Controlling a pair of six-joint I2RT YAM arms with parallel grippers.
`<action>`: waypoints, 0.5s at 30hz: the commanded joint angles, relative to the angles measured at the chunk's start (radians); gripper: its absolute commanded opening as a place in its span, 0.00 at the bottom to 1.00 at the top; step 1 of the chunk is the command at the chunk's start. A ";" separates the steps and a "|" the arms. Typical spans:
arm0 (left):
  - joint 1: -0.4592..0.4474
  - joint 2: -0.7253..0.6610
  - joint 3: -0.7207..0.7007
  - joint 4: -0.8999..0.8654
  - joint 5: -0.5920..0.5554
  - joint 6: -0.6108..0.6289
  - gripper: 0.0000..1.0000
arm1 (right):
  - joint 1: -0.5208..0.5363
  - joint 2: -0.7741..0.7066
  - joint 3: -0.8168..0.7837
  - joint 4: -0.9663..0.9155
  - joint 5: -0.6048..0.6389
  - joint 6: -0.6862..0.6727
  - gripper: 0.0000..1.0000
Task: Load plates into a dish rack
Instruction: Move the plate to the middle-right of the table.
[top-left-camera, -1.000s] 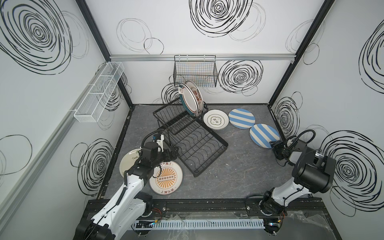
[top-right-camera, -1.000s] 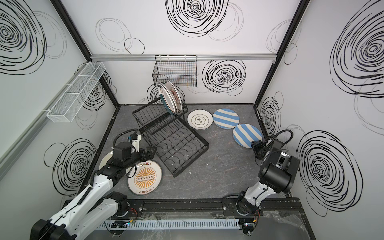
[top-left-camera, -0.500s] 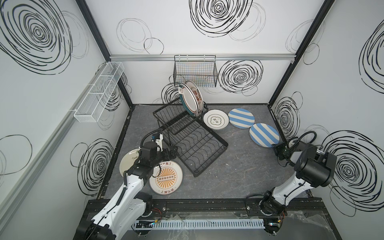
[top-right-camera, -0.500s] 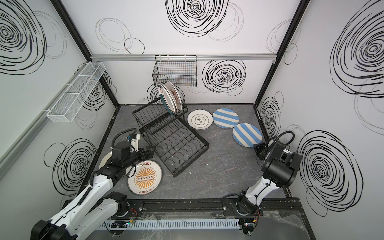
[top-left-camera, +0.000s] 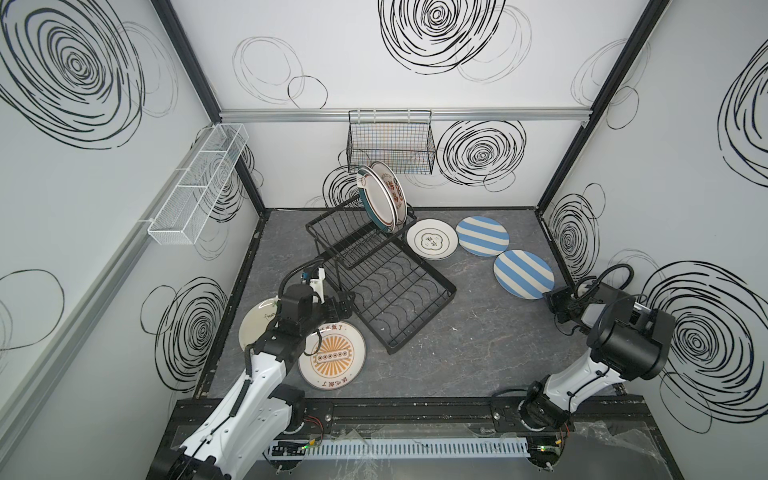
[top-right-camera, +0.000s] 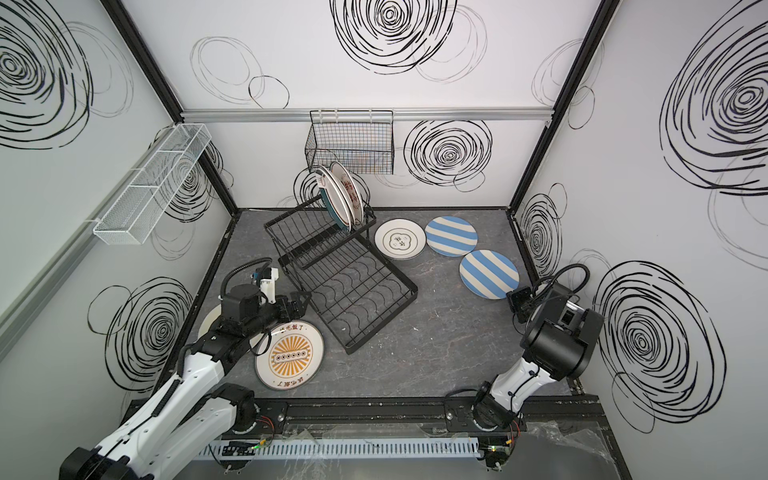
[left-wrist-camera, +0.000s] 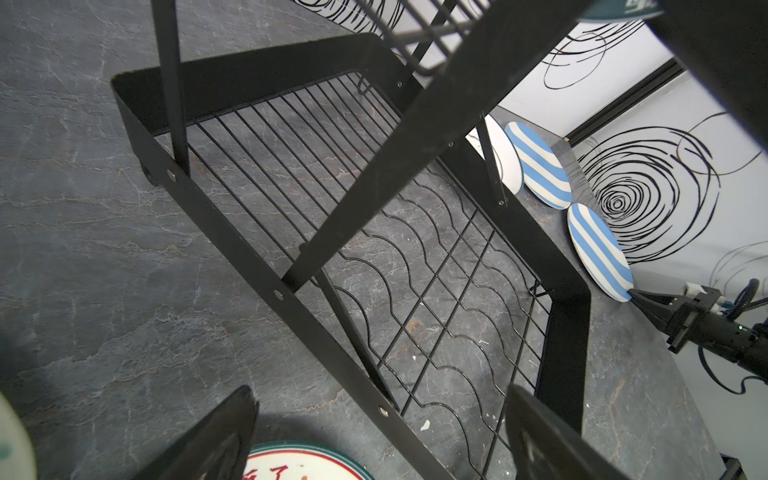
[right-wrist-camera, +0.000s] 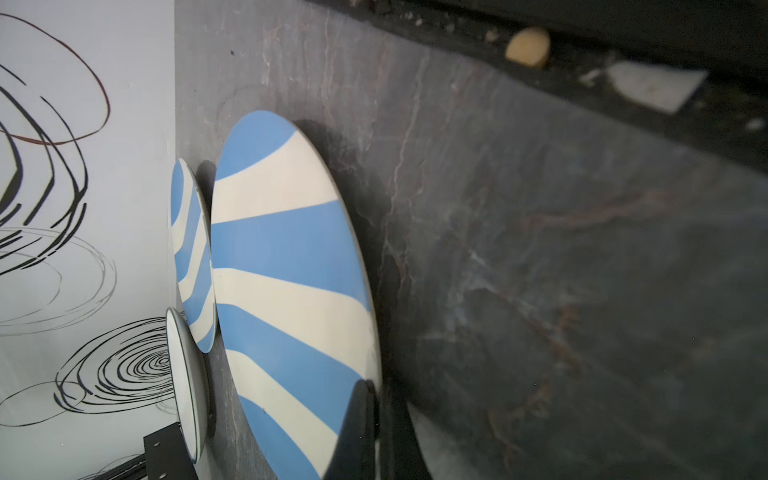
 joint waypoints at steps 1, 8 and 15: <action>-0.011 -0.019 -0.007 0.022 -0.009 -0.006 0.96 | 0.005 -0.063 -0.038 -0.125 0.042 -0.041 0.00; -0.028 -0.034 -0.012 0.022 -0.012 -0.009 0.96 | 0.046 -0.180 -0.142 -0.181 0.047 -0.056 0.00; -0.040 -0.042 -0.010 0.020 -0.014 -0.007 0.96 | 0.128 -0.190 -0.221 -0.151 0.053 -0.039 0.00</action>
